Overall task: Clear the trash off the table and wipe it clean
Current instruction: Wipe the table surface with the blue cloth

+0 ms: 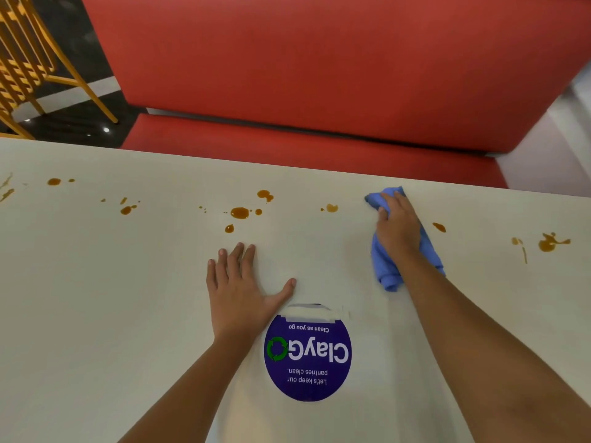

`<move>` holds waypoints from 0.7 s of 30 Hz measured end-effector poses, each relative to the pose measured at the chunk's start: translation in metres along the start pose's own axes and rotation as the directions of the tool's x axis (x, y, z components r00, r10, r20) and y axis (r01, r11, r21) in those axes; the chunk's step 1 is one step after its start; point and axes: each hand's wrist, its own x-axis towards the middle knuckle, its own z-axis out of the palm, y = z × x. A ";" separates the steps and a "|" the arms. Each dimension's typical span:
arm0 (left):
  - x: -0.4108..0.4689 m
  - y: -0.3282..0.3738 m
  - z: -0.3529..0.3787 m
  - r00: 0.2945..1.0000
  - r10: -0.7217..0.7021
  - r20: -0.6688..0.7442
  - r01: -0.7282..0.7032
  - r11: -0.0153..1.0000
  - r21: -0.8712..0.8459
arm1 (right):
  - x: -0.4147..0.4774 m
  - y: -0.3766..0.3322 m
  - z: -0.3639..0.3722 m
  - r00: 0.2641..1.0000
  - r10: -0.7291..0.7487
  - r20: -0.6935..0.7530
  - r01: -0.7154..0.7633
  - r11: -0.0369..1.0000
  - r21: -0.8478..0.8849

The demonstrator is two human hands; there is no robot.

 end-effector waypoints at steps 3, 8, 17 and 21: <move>0.001 0.000 0.001 1.000 -0.005 0.001 0.005 1.000 0.002 | -0.003 -0.024 0.015 0.992 -0.120 0.037 0.119 0.993 0.013; 0.001 0.001 -0.002 1.000 -0.002 0.009 0.002 1.000 0.000 | -0.042 -0.022 0.017 0.916 -0.384 0.120 0.379 0.923 0.063; 0.000 0.003 -0.003 1.000 -0.009 0.006 0.009 1.000 0.000 | -0.006 0.026 -0.011 0.971 -0.236 0.040 0.231 0.967 0.107; -0.001 0.004 -0.002 1.000 -0.009 0.019 0.009 1.000 -0.004 | 0.018 -0.011 0.010 0.990 -0.139 0.021 0.135 0.983 0.121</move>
